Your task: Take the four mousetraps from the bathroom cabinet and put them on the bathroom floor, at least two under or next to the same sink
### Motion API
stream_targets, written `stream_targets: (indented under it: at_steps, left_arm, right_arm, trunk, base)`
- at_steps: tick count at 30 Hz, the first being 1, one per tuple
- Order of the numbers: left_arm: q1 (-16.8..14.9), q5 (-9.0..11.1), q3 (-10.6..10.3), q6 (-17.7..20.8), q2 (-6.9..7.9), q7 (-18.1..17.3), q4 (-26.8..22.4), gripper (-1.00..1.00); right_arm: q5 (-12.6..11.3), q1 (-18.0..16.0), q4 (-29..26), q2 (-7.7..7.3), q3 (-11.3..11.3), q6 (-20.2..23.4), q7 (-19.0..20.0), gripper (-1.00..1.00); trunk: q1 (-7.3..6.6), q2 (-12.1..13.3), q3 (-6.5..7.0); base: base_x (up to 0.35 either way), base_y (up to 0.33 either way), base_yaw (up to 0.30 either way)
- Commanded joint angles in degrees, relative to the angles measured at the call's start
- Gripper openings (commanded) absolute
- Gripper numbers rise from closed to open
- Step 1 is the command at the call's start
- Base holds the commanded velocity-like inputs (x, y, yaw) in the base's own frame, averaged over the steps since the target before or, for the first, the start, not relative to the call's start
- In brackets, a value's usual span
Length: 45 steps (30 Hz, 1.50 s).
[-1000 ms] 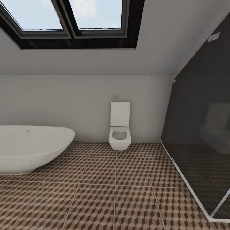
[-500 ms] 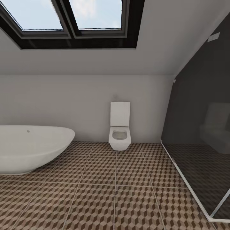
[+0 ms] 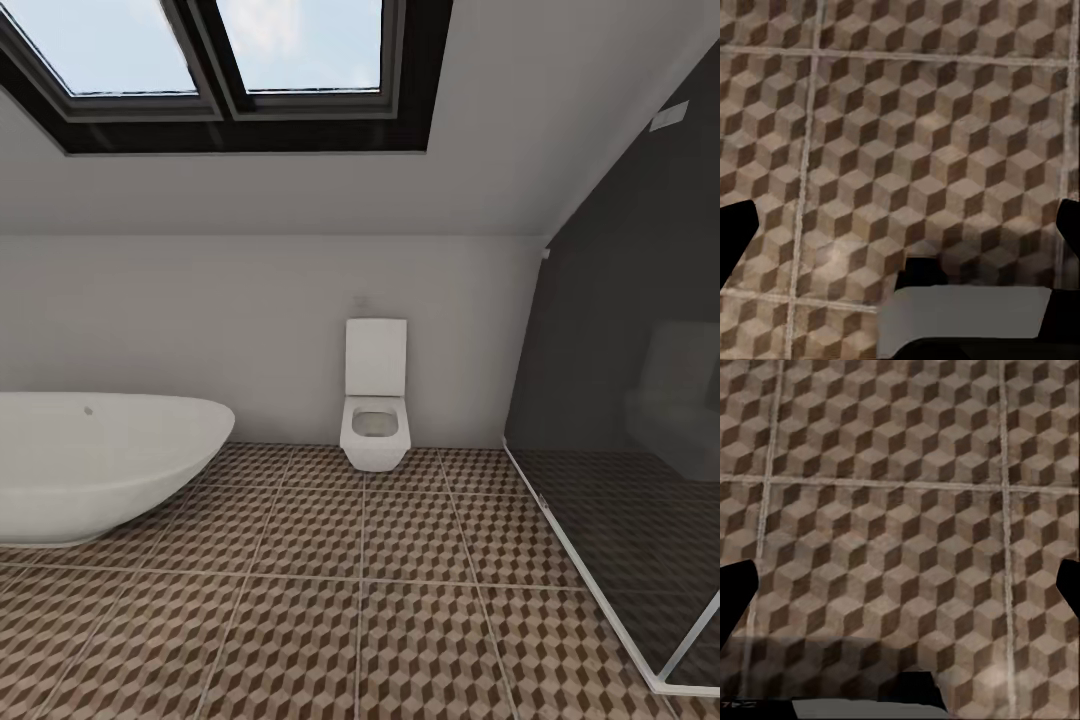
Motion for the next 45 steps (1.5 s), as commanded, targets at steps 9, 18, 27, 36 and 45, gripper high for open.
stream_targets:
  at_steps: [9, 18, 27, 36, 45]
  left_arm:
    - [0.0, 0.1, 0.0, -3.3, 0.04, 0.9, -7.9, 1.0]
    - [0.0, 0.1, 0.0, -10.8, 0.14, 1.0, -2.3, 1.0]
    - [0.0, 0.1, -0.1, -12.7, 0.11, 1.1, -1.0, 1.0]
    - [0.0, 0.1, -0.2, -12.9, -0.03, 1.1, -0.8, 1.0]
    - [0.0, 0.1, -0.2, -13.0, -0.01, 0.9, 0.0, 1.0]
  right_arm:
    - [0.0, 0.0, -7.7, 0.0, 0.2, -1.3, -0.9, 1.0]
    - [0.0, 0.0, -7.3, 0.04, 0.3, -6.0, -0.9, 1.0]
    - [0.0, 0.0, -7.1, 0.09, 0.4, -7.0, -1.1, 1.0]
    - [0.0, 0.0, -7.0, 0.23, 0.4, -7.2, -1.2, 1.0]
    - [0.0, 0.0, -7.0, 0.32, 0.4, -7.2, -1.2, 1.0]
  trunk:
    - [0.0, 0.0, -0.04]
    - [0.0, 0.0, -0.04]
    - [0.0, 0.0, -0.04]
    - [0.0, 0.0, -0.03]
    - [0.0, 0.0, 0.3]
  base:
    - [0.0, 0.0, 0.0]
    - [0.0, 0.0, 0.0]
    - [0.0, 0.0, 0.0]
    - [0.0, 0.0, -0.001]
    - [0.0, 0.0, -0.13]
